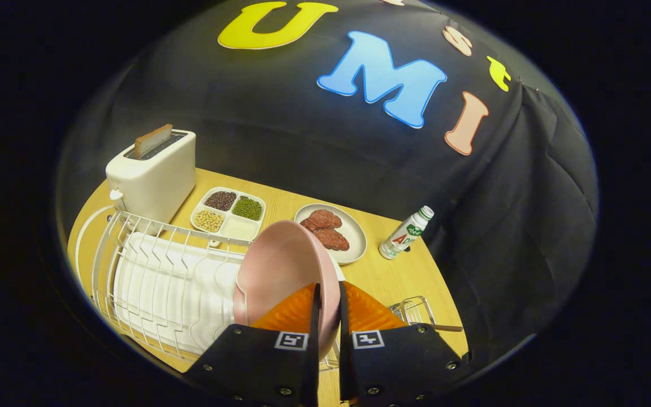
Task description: Take the plate from the dish rack, then take the spoon from the basket and place it into the plate.
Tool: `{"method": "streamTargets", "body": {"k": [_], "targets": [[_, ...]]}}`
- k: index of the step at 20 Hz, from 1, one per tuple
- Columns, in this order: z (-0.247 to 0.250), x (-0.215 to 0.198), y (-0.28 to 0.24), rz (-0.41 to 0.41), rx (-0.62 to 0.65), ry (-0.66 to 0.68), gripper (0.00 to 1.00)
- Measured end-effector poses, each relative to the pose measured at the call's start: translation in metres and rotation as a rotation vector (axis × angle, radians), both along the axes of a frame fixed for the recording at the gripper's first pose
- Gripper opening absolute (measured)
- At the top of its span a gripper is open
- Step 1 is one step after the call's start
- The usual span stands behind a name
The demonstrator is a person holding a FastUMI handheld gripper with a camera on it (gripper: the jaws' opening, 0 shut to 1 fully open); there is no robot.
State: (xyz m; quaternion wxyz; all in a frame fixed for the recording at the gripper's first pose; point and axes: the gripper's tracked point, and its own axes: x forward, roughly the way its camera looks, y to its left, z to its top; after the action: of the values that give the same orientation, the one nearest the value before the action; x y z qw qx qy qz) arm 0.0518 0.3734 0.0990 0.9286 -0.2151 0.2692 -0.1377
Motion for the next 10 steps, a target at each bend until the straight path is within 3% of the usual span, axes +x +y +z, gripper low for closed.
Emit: {"method": "streamTargets", "body": {"k": [6, 8, 10], "targets": [[0.028, 0.004, -0.009, -0.037, -0.021, -0.048, 0.14], [0.022, 0.008, -0.008, -0.028, 0.008, -0.035, 0.12], [0.015, 0.011, -0.017, -0.01, -0.046, 0.004, 0.08]]}}
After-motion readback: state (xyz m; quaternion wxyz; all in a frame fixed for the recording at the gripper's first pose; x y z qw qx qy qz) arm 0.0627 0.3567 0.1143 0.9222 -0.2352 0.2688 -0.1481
